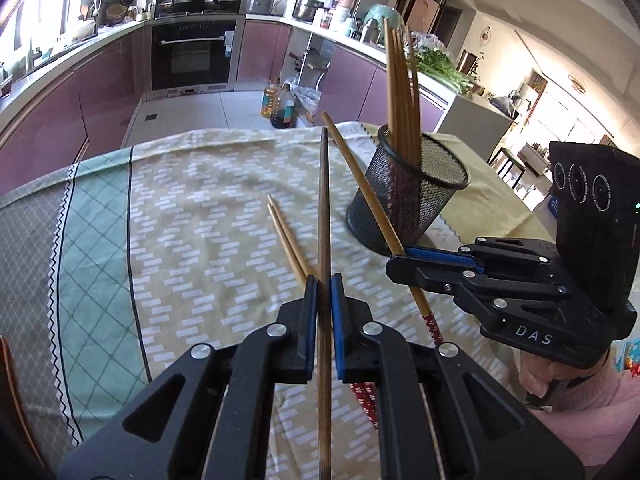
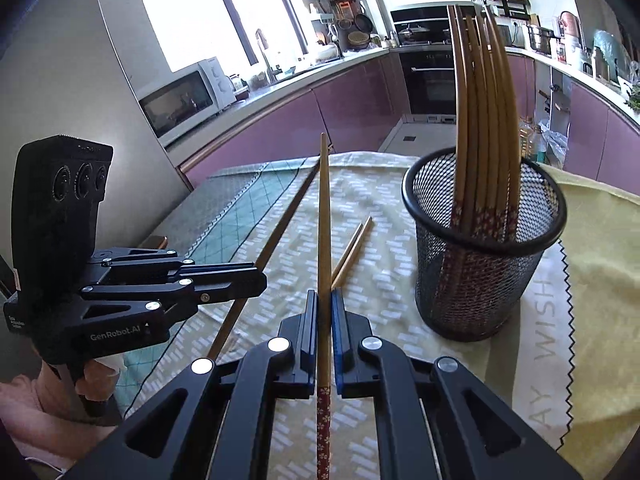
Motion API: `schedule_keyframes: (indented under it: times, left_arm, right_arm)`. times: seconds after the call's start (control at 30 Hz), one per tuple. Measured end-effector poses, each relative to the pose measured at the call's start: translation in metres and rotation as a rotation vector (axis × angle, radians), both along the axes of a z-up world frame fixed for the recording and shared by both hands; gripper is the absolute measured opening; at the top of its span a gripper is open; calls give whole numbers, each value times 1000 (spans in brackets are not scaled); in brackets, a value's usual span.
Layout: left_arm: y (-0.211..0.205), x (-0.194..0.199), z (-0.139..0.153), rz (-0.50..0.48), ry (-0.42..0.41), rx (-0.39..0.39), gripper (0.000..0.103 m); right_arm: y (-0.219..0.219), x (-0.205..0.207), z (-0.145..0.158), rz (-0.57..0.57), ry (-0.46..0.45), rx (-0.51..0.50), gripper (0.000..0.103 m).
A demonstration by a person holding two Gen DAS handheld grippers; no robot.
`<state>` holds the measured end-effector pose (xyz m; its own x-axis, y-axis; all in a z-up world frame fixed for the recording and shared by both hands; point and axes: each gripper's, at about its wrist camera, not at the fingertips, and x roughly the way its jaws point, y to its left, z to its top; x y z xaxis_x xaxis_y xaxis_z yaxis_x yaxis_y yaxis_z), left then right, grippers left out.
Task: Organize utensils
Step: 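Lift both chopsticks upright, carry them over the mesh cup and lower them in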
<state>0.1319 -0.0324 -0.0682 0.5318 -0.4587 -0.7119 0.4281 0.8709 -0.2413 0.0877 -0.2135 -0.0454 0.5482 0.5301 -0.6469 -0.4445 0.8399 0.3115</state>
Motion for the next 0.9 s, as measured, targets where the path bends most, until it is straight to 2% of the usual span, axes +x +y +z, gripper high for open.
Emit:
schedule_keyframes:
  times: [0.37, 0.9]
  left_arm:
    - [6, -12, 28, -36, -42, -78, 7]
    - [14, -17, 49, -68, -57, -175, 7]
  right_arm:
    - [-15, -9, 19, -19, -54, 32, 6]
    - [-37, -9, 37, -60, -106, 64, 6]
